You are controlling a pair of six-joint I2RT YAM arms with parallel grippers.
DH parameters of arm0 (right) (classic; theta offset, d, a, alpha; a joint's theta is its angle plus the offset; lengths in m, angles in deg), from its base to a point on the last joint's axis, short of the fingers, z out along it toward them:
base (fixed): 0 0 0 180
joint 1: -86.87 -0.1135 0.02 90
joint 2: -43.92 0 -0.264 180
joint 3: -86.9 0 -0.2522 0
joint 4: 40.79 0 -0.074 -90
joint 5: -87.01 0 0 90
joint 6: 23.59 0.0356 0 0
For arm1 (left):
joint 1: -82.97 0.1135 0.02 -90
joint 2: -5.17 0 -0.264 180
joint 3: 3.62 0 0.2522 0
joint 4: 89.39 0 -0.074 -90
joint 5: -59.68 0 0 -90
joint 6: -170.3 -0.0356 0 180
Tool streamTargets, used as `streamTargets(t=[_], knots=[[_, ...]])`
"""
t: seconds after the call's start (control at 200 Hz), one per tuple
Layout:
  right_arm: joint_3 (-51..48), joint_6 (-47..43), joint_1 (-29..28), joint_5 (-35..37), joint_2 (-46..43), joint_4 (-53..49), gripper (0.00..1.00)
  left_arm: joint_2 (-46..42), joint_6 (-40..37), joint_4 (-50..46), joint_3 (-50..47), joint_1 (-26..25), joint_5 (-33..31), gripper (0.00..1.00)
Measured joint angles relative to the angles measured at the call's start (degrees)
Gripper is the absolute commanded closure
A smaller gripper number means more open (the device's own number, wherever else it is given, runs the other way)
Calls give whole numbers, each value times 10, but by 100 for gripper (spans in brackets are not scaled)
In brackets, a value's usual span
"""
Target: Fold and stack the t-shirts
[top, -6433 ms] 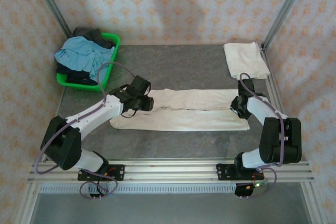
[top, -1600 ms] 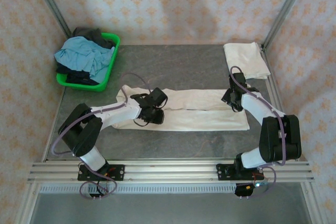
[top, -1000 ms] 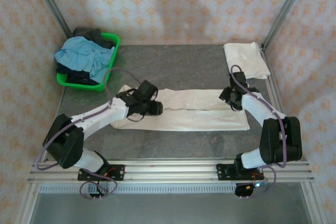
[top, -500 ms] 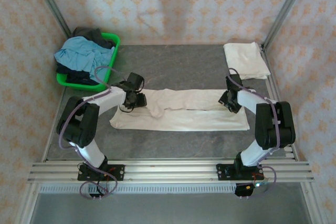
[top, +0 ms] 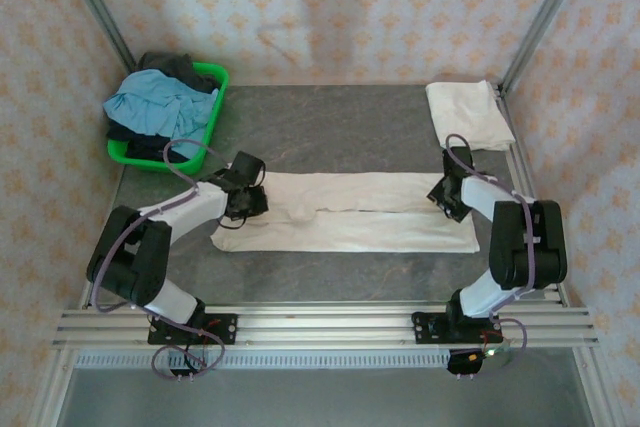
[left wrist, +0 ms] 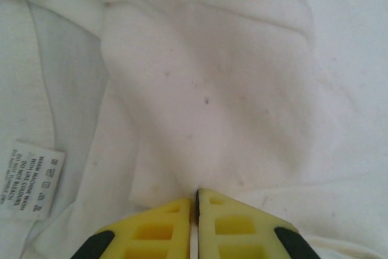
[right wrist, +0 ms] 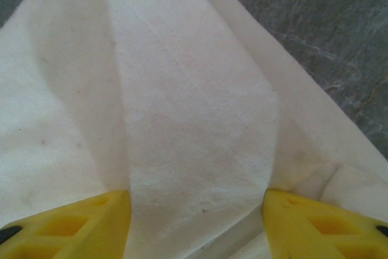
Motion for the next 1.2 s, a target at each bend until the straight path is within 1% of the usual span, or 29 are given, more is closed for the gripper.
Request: streamTargets(t=[0.07,0.115,0.155,0.245,0.315,0.395,0.455,0.56,0.671,0.791,0.851,0.921,1.121,1.201], knots=[[-8,3,0,2,-12,-2,40,-8,1,-6,0,0,-3,72],[-15,4,1,1,-24,-2,40,-11,0,-12,1,0,-6,68],[-20,5,1,-3,-36,-1,40,-12,-3,-19,4,0,-11,68],[-24,8,-8,-14,-56,1,40,-2,-12,-43,35,0,-22,68],[-16,8,-33,-16,-59,3,39,25,-21,-50,81,4,-28,68],[5,7,-63,-18,-47,6,39,70,-26,-45,134,15,-31,68],[27,7,-71,-17,-25,12,40,104,-27,-41,166,27,-32,70],[54,7,-70,-14,26,21,40,174,-30,-40,214,49,-38,78],[61,7,-61,-7,65,22,41,239,-31,-39,242,70,-38,82],[65,8,-38,-6,67,28,40,250,-30,-40,266,83,-41,82],[62,8,-23,-6,66,31,41,256,-29,-41,265,91,-41,77],[55,10,-10,-9,62,42,40,258,-23,-38,265,100,-38,68],[49,9,-7,-20,54,46,40,247,-21,-25,253,106,-24,55],[46,9,-6,-26,48,45,40,223,-26,-26,235,105,-24,50]])
